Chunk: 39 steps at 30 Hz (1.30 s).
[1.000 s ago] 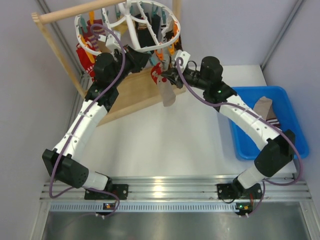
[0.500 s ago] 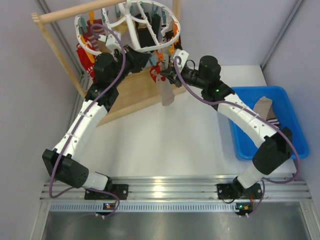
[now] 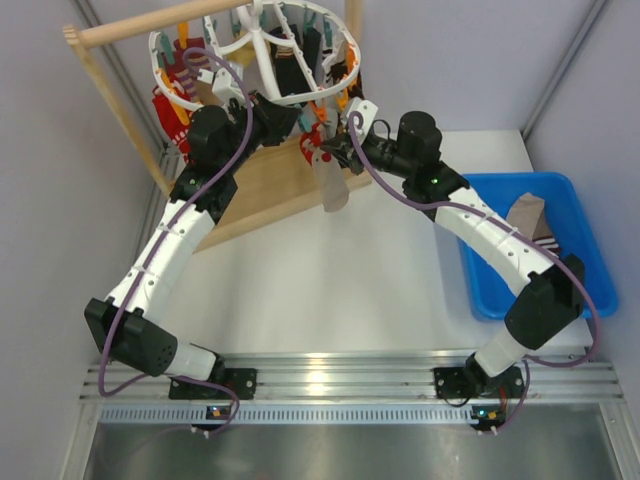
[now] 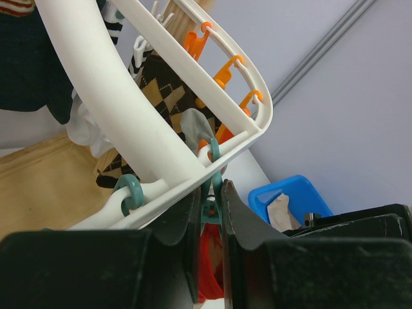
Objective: Clip the socks to the hanger
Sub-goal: Clamp the sock onto the hanger.
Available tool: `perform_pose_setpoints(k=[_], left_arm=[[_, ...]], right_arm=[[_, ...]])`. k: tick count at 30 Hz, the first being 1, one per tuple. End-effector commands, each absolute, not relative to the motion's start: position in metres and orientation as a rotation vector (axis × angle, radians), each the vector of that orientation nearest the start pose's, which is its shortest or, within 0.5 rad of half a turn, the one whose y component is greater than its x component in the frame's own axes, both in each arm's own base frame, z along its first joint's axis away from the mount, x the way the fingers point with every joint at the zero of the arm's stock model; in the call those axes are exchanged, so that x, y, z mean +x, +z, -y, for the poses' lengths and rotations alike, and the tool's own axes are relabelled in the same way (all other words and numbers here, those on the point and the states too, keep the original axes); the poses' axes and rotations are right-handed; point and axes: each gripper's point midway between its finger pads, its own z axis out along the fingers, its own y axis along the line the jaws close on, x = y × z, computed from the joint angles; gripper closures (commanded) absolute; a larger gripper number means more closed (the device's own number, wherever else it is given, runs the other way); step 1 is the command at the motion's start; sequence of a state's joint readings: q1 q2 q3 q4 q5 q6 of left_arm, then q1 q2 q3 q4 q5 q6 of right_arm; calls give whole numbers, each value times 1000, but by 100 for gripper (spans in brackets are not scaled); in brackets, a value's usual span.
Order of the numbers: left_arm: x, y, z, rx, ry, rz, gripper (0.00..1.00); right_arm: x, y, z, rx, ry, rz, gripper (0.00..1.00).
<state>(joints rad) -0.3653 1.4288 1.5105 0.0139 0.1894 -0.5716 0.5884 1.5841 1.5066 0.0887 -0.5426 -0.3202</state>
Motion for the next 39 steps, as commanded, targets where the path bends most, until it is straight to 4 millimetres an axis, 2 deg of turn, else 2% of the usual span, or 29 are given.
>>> perform_pose_setpoints(k=[1,17,20,21,23,24,25,28,30,33,35,39], left_arm=[[406,448,224,51,-918,-1539,100],[404,447,227,44,-956,-1547,100],[401,450,227,29,-971,-1544,88],[398,455,226,27,-974,-1532,77],[397,459,222,9,-968,-1519,68],[395,463,219,6,-965,-1510,59],[393,469,214,-4,-958,-1494,57],[387,486,200,-24,-924,-1446,52],[381,497,194,-23,-918,-1421,51],[361,522,181,-2,-887,-1350,51],[355,526,176,21,-849,-1330,51],[349,521,163,5,-778,-1352,51]], right_arm=[[358,437,-347,-1025,629,-1037,100],[361,459,-356,-1004,632,-989,100],[363,457,-356,-1006,615,-991,100],[363,456,-356,-1010,610,-990,100],[366,452,-354,-1009,598,-1000,100],[367,451,-353,-1008,593,-1002,100],[370,450,-351,-1003,583,-1008,100],[377,447,-346,-998,558,-1017,100],[381,447,-343,-991,540,-1018,100],[387,447,-338,-986,521,-1021,100],[391,446,-335,-984,507,-1025,100],[394,447,-334,-983,493,-1031,100]])
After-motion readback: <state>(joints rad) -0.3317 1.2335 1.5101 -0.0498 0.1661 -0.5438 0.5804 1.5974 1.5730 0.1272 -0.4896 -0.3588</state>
